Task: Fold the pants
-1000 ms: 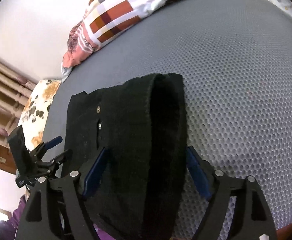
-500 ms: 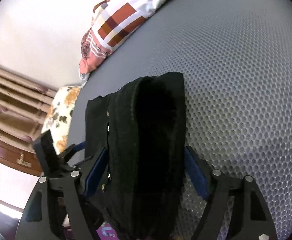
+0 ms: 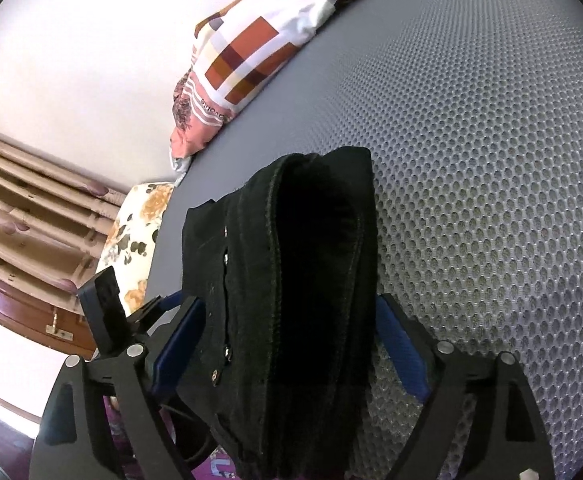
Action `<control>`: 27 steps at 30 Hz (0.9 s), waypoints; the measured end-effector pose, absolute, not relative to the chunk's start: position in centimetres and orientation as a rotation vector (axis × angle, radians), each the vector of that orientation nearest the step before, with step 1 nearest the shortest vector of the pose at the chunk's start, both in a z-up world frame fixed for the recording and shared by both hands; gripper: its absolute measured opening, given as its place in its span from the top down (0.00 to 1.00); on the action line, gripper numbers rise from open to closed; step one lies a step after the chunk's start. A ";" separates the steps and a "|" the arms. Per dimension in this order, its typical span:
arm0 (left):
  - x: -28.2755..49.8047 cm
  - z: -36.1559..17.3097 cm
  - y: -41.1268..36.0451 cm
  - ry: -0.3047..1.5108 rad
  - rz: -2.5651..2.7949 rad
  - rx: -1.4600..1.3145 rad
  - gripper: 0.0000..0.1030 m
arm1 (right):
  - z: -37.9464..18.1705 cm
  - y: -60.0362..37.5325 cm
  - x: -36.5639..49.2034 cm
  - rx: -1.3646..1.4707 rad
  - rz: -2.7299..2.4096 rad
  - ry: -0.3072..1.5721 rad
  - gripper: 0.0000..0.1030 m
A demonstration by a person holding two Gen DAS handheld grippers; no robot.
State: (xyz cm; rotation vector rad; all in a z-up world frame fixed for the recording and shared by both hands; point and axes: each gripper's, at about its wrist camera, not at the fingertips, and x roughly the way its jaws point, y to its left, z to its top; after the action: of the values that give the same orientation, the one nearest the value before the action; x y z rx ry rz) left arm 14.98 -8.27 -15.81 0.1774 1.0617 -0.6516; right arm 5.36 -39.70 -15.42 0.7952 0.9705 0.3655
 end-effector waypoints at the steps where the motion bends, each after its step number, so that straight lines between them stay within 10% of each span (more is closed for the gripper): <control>1: 15.0 -15.8 -8.2 1.059 -0.653 0.178 0.00 | -15.4 -39.8 5.4 0.812 0.352 0.981 0.19; 7: 15.0 -15.8 -8.2 1.056 -0.656 0.182 0.00 | -13.4 -41.0 2.0 0.877 0.319 0.960 0.36; 18: 14.6 -15.7 -8.0 1.031 -0.650 0.169 0.00 | -13.5 -40.0 -2.7 0.974 0.335 0.976 0.37; 21: 14.6 -15.7 -8.0 1.034 -0.650 0.168 0.00 | -13.8 -38.6 -2.2 0.909 0.322 1.013 0.77; 27: 14.6 -15.5 -7.8 1.042 -0.652 0.166 0.00 | -11.8 -38.0 -3.0 0.910 0.320 0.981 0.86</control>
State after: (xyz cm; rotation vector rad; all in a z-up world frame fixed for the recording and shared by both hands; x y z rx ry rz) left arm 14.59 -7.83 -15.53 0.1662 1.0424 -0.6523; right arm -2.98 -37.96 -11.83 0.9103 0.9814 0.3203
